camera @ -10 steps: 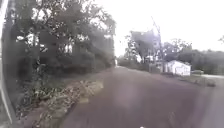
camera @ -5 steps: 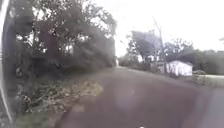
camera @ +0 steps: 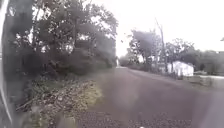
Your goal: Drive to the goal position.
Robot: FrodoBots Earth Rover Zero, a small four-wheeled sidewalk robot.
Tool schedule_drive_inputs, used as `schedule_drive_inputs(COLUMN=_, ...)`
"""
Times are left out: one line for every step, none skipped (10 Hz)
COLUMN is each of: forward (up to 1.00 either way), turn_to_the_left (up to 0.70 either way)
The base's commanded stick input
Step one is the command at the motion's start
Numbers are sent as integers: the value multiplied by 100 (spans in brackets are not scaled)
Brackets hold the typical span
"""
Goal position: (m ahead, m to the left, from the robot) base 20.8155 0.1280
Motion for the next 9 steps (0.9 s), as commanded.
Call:
schedule_drive_inputs(forward=70, turn_to_the_left=1)
schedule_drive_inputs(forward=70, turn_to_the_left=1)
schedule_drive_inputs(forward=70, turn_to_the_left=1)
schedule_drive_inputs(forward=70, turn_to_the_left=1)
schedule_drive_inputs(forward=70, turn_to_the_left=1)
schedule_drive_inputs(forward=70, turn_to_the_left=1)
schedule_drive_inputs(forward=70, turn_to_the_left=1)
schedule_drive_inputs(forward=70, turn_to_the_left=1)
schedule_drive_inputs(forward=70, turn_to_the_left=1)
